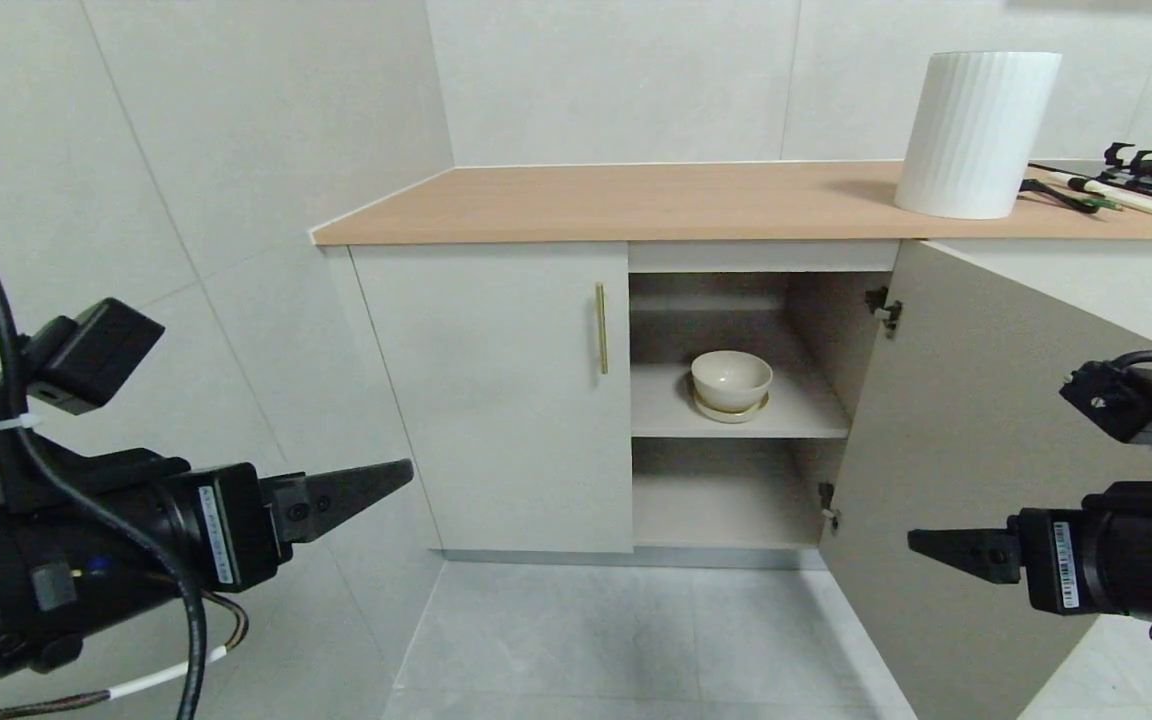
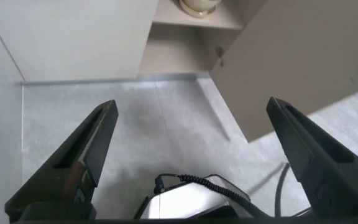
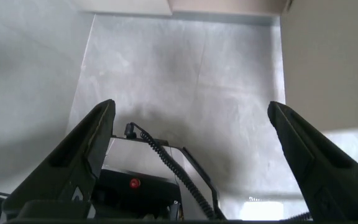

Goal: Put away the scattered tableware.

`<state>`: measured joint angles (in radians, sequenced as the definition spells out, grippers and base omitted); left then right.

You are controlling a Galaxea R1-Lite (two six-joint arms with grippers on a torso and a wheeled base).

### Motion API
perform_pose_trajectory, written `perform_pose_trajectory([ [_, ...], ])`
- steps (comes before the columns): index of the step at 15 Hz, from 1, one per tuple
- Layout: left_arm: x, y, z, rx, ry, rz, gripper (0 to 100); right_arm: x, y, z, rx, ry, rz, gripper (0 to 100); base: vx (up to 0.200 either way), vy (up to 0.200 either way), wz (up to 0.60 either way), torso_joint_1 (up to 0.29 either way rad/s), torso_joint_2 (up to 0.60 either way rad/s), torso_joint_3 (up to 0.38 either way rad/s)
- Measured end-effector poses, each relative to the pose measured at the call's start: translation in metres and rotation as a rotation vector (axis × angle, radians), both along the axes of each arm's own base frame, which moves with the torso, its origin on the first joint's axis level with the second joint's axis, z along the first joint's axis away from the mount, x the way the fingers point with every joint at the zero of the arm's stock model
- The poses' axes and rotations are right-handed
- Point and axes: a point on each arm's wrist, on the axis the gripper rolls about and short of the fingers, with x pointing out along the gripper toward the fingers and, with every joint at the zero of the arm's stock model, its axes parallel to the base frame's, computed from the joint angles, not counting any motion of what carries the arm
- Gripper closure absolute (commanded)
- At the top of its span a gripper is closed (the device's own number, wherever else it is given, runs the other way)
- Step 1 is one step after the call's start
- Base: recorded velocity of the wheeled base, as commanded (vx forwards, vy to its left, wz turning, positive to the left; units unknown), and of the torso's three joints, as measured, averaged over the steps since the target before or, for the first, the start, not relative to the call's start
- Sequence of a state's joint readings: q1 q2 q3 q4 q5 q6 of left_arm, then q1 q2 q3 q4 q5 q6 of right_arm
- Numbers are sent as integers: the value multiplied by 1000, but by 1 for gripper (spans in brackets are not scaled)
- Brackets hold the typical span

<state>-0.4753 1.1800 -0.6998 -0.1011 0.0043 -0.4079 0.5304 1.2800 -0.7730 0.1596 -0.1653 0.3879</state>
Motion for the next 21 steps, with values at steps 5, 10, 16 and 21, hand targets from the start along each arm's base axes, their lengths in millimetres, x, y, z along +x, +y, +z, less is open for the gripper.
perform_pose_trajectory([
  [5,1,0,-2,4,6,-1,0,-3,-2,2,-8,2,-5,0,0,0,0,0,0,0],
  [10,1,-1,-3,16,4,-5,0,-7,-5,3,-30,-7,-5,0,0,-40,0,0,0,1],
  [16,3,-2,-5,38,4,-11,0,-17,-11,6,-102,106,-4,0,0,-200,0,5,2,4],
  [21,3,-2,-6,41,11,-10,0,-11,-23,7,-165,136,-42,0,0,-120,0,1,1,1],
])
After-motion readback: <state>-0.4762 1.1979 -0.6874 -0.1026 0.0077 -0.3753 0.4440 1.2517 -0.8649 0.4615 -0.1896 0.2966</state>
